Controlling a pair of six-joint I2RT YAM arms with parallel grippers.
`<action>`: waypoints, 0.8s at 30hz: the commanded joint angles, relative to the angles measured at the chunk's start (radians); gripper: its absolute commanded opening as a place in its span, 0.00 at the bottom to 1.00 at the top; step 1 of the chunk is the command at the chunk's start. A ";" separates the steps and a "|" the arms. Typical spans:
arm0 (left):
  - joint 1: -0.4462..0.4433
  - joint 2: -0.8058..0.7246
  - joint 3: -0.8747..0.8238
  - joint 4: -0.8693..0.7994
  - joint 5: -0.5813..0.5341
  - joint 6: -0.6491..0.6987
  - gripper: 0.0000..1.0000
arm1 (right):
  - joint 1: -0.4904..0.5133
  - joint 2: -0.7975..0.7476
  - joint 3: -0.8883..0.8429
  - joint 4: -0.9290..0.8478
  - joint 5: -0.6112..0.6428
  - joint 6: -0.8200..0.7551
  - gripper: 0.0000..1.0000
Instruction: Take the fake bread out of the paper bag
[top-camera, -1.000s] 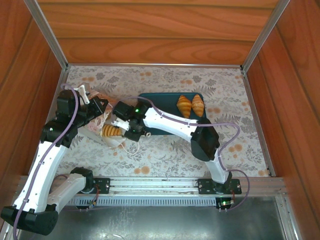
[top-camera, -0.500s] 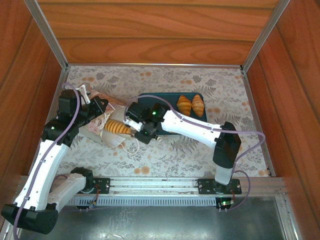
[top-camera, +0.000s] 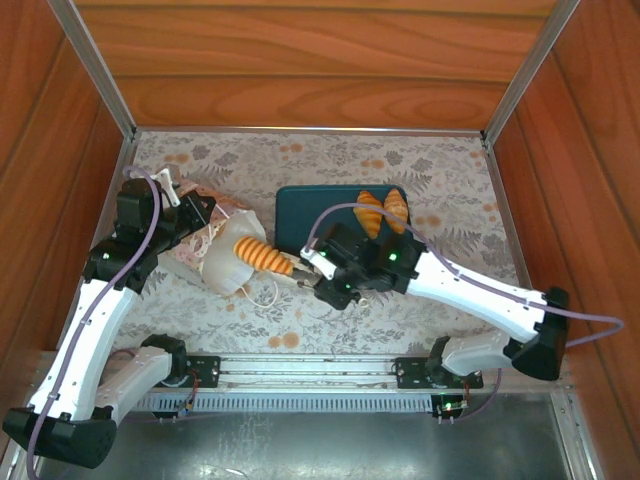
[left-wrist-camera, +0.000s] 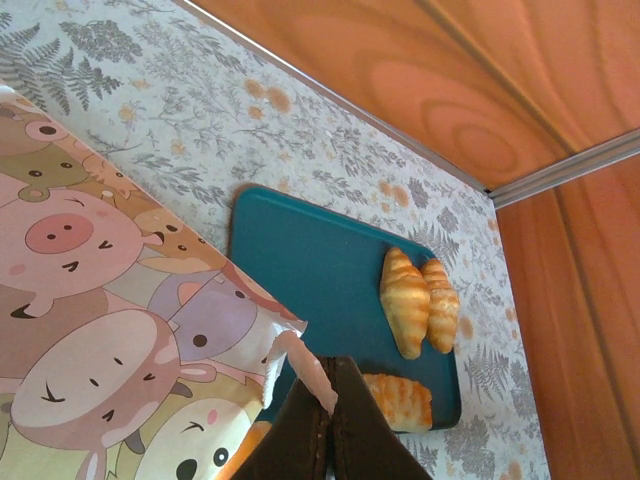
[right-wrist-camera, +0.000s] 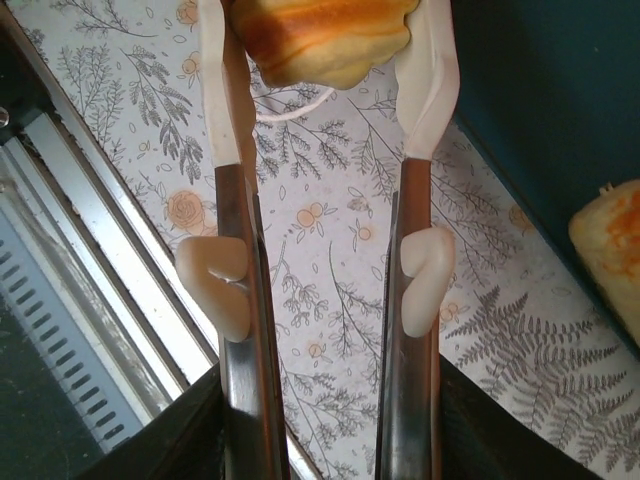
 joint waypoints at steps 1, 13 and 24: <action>0.004 -0.007 -0.020 0.038 -0.027 -0.009 0.00 | -0.008 -0.060 -0.028 0.008 0.098 0.043 0.47; 0.004 -0.029 -0.037 0.040 -0.047 -0.004 0.00 | -0.086 -0.195 -0.040 -0.068 0.256 0.031 0.48; 0.004 -0.040 -0.039 0.040 -0.031 -0.004 0.00 | -0.274 -0.106 -0.006 -0.042 0.164 0.079 0.49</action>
